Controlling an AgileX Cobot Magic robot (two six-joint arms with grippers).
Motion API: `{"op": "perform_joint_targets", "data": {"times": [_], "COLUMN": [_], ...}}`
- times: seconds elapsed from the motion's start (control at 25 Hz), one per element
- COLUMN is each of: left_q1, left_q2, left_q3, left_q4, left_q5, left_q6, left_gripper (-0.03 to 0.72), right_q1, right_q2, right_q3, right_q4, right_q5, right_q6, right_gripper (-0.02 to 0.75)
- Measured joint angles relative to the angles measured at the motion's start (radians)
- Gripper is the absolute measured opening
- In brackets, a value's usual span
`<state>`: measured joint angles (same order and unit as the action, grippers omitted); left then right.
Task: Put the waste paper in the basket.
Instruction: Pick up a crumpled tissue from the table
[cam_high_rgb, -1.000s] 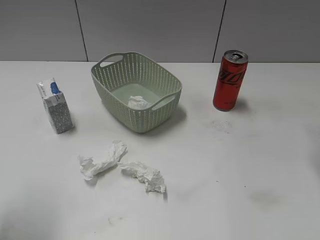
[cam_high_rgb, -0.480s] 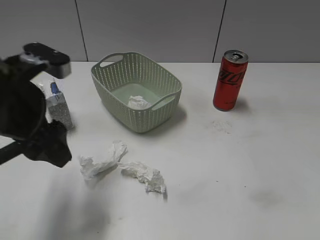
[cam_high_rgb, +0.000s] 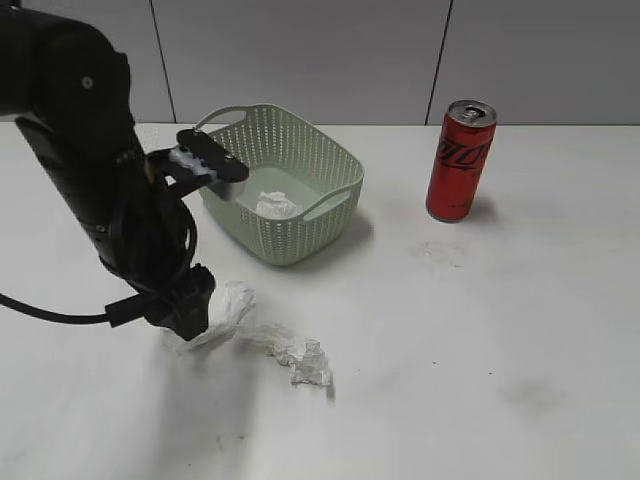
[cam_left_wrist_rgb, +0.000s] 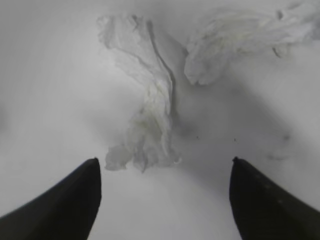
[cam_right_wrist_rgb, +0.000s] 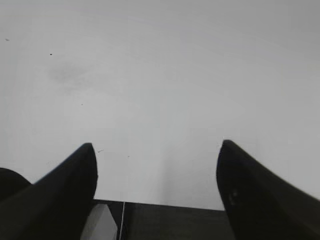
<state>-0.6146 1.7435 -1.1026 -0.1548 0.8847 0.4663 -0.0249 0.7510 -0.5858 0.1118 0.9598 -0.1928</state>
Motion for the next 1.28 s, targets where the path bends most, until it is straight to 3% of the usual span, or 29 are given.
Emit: {"op": "perform_joint_targets", "data": {"times": [0.28,0.72,1.12,1.28], "left_q1": [0.0,0.0,0.0,0.0], "left_q2": [0.055,0.126,0.2,0.202], "left_q3": [-0.001,-0.001,-0.002,-0.002], "left_q4": [0.008,0.047,0.047,0.044], "left_q5": [-0.103,-0.168,-0.183,-0.187], "left_q6": [0.018,0.018,0.018,0.018], "left_gripper": [0.592,0.592,0.585,0.507], "right_q1": [0.0,0.0,0.0,0.0], "right_q2": [-0.294,-0.624,-0.687,-0.687], "right_q3": [0.15,0.161,0.162,0.162], "right_q4": [0.0,-0.006,-0.009,-0.009], "right_q5": [-0.017,-0.015,-0.015,-0.015], "right_q6": [0.001,0.002,0.002,0.002], "right_gripper": [0.561,0.561,0.553,0.553]}}
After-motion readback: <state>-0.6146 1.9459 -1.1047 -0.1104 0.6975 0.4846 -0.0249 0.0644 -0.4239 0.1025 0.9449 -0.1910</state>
